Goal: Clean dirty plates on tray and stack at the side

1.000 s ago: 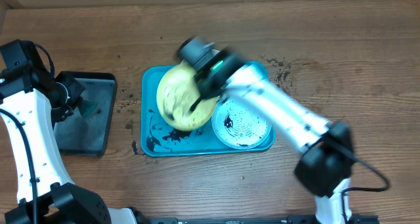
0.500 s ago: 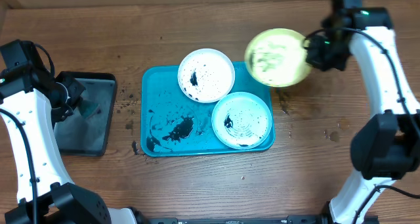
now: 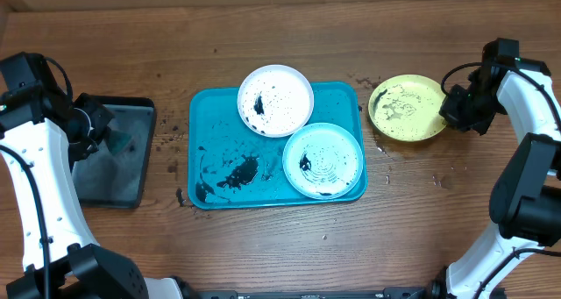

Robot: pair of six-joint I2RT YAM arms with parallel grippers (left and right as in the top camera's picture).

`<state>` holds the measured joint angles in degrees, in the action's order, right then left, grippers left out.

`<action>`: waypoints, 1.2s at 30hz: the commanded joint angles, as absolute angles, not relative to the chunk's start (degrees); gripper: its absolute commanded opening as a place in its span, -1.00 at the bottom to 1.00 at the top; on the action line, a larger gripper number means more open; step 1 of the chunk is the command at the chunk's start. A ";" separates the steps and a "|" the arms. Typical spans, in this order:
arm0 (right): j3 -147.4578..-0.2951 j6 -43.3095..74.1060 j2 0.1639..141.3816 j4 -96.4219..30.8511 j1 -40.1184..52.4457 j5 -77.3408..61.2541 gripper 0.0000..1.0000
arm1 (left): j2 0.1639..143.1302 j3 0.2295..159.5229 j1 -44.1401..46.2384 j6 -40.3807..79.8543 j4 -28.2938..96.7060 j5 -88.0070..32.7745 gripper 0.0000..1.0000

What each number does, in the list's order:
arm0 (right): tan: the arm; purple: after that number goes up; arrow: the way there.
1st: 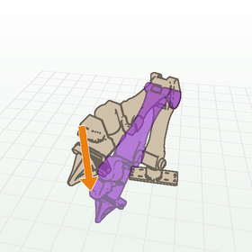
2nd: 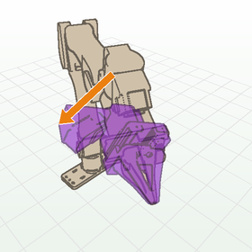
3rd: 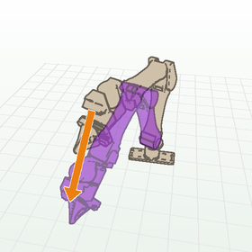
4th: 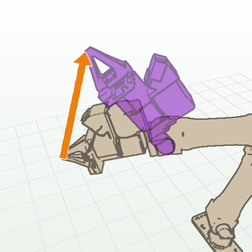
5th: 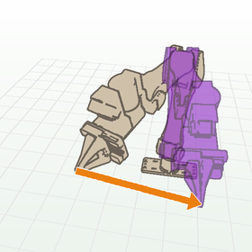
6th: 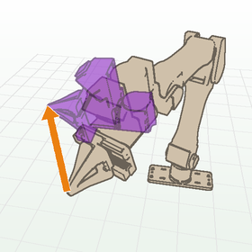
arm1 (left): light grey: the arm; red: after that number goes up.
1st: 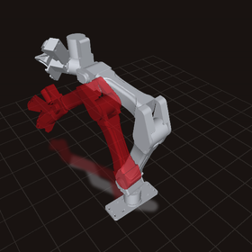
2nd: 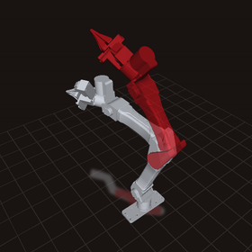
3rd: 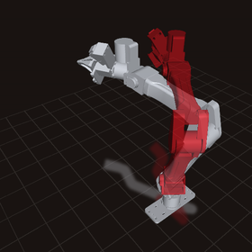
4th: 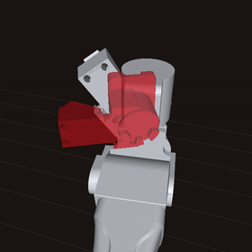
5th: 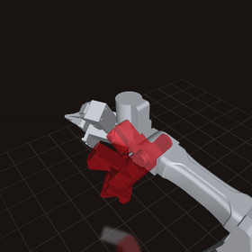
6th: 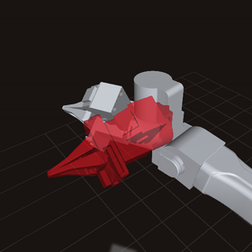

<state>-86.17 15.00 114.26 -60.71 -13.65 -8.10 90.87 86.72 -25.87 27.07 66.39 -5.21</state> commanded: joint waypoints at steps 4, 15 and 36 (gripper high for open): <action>-88.33 14.50 111.94 -64.05 -10.24 -10.66 -0.70 | 90.76 86.39 -24.25 26.35 65.52 -6.02 -0.92; -96.77 14.52 109.75 -63.96 3.18 -16.95 0.49 | 90.76 86.39 -18.52 20.64 62.92 -7.75 -0.91; -96.71 21.47 126.02 -37.01 24.80 -1.63 0.49 | 90.76 86.35 -10.04 17.76 62.74 -7.53 -0.92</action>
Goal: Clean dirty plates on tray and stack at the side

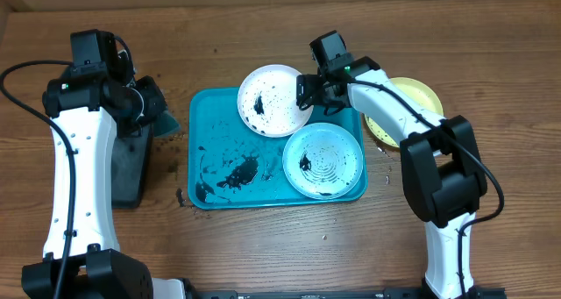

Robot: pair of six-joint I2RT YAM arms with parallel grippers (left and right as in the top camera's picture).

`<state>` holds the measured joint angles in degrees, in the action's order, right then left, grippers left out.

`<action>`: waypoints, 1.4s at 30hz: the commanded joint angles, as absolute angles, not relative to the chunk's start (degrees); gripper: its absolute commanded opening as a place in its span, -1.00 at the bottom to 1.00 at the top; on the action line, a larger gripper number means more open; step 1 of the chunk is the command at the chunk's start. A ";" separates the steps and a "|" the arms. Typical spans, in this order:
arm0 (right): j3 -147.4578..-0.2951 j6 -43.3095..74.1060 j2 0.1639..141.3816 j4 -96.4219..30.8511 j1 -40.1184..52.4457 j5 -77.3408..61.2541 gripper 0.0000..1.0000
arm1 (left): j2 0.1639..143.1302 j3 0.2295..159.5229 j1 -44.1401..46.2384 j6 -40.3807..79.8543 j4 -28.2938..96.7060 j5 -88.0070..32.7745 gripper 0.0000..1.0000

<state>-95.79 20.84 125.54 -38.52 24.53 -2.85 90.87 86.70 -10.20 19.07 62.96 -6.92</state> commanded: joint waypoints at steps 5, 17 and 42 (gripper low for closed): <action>-96.71 21.50 128.03 -35.70 24.82 -5.52 0.02 | 90.80 86.35 -10.04 17.76 62.72 -7.53 -0.92; -96.71 21.50 128.44 -35.88 27.00 -5.65 -0.71 | 94.11 86.35 -10.04 17.63 62.72 -10.00 -0.92; -100.51 25.87 128.38 -49.74 36.27 -16.27 -0.81 | 101.49 86.35 -0.58 8.60 65.39 -20.38 -0.92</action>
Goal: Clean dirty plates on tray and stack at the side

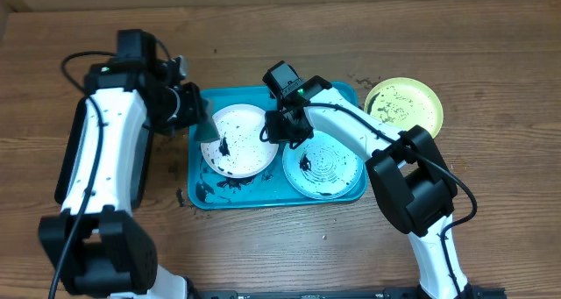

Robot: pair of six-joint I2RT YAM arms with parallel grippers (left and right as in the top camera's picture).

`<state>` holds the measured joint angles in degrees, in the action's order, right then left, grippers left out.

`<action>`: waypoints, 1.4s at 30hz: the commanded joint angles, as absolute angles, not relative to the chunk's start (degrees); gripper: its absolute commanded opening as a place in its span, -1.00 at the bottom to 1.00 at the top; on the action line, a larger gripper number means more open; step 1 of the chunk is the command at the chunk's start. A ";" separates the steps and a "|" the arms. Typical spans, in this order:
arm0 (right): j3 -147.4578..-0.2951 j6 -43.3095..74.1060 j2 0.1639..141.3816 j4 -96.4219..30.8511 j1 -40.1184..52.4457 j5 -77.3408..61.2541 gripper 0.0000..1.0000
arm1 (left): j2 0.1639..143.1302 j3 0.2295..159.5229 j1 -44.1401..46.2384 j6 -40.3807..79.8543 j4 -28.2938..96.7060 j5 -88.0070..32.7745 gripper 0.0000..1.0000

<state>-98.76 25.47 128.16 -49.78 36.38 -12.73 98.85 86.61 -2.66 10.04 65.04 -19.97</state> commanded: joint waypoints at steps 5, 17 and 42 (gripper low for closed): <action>-100.47 29.04 128.40 -48.34 36.27 -14.41 -0.51 | 106.59 86.35 2.98 9.41 64.62 -20.38 -0.91; -100.47 28.08 128.40 -45.50 36.27 -10.76 -0.59 | 116.01 86.35 4.89 14.41 59.81 -18.85 -0.92; -98.63 25.65 128.40 -44.66 36.27 -8.99 -0.93 | 124.73 86.46 5.41 16.97 58.17 4.67 -0.92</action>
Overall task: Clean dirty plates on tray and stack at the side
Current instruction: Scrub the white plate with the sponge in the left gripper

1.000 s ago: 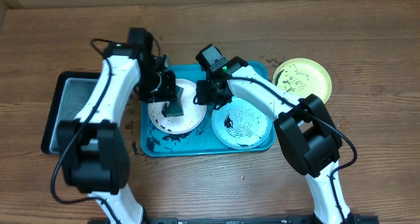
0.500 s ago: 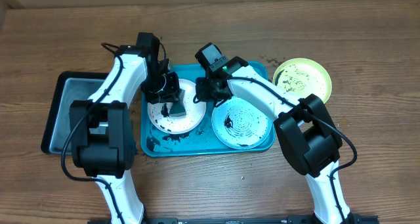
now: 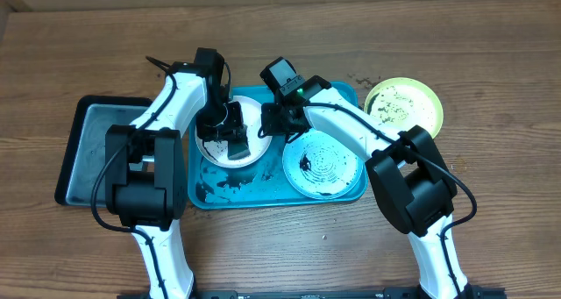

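Note:
The white plate (image 3: 251, 111), flecked with dark dirt, lies at the left end of the teal tray (image 3: 263, 187). My left gripper (image 3: 231, 134) is down over its middle, shut on a dark sponge (image 3: 239, 144) that rests on the plate. My right gripper (image 3: 266, 124) is shut on the plate's right rim. A pale blue plate (image 3: 323, 161) with a dark smear lies at the tray's right end. A yellow-green plate (image 3: 404, 108), speckled with dirt, lies on the table to the right of the tray.
A black tray (image 3: 88, 150) lies on the table at the left. Dark smears and crumbs cover the teal tray's front left. Both arms cross over the tray's back half. Crumbs lie on the wood near the yellow-green plate.
My left gripper has moved right from the tray's left edge onto the middle of the white plate with the sponge. The right gripper and the plate have stayed where they were.
At first both arms were at the table's sides, the white plate at the tray's back. Then my right gripper was at that plate's rim and the left held the sponge near the black tray. Later the plate lay at the tray's left. Now the sponge is on it.

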Robot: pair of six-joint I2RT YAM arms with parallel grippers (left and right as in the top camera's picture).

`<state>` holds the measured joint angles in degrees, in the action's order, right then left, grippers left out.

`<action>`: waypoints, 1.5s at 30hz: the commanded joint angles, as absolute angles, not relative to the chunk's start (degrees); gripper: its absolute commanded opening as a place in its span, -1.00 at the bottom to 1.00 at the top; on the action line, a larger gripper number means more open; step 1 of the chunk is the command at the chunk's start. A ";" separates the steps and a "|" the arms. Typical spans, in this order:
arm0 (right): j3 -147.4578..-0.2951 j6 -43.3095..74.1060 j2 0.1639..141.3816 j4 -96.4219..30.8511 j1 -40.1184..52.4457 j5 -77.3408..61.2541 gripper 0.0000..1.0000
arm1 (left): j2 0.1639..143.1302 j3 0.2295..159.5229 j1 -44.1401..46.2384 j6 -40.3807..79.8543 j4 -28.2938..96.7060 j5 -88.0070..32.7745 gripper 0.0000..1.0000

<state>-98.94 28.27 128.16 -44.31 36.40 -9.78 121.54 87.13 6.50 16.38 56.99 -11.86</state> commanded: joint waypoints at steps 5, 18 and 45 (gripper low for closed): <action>-98.63 23.22 128.40 -45.58 36.25 -7.77 -0.93 | 124.73 89.54 4.05 16.95 62.50 11.09 -0.92; -98.63 14.50 128.40 -45.56 36.27 -9.52 -0.93 | 124.84 101.06 5.89 7.33 65.45 -16.82 -0.92; -98.65 14.76 128.40 -46.15 36.27 -10.11 -0.93 | 124.90 95.11 4.03 23.05 67.75 21.76 -0.92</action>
<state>-98.94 15.16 128.16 -45.58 36.62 -11.66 123.31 91.85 5.32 18.52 66.08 8.40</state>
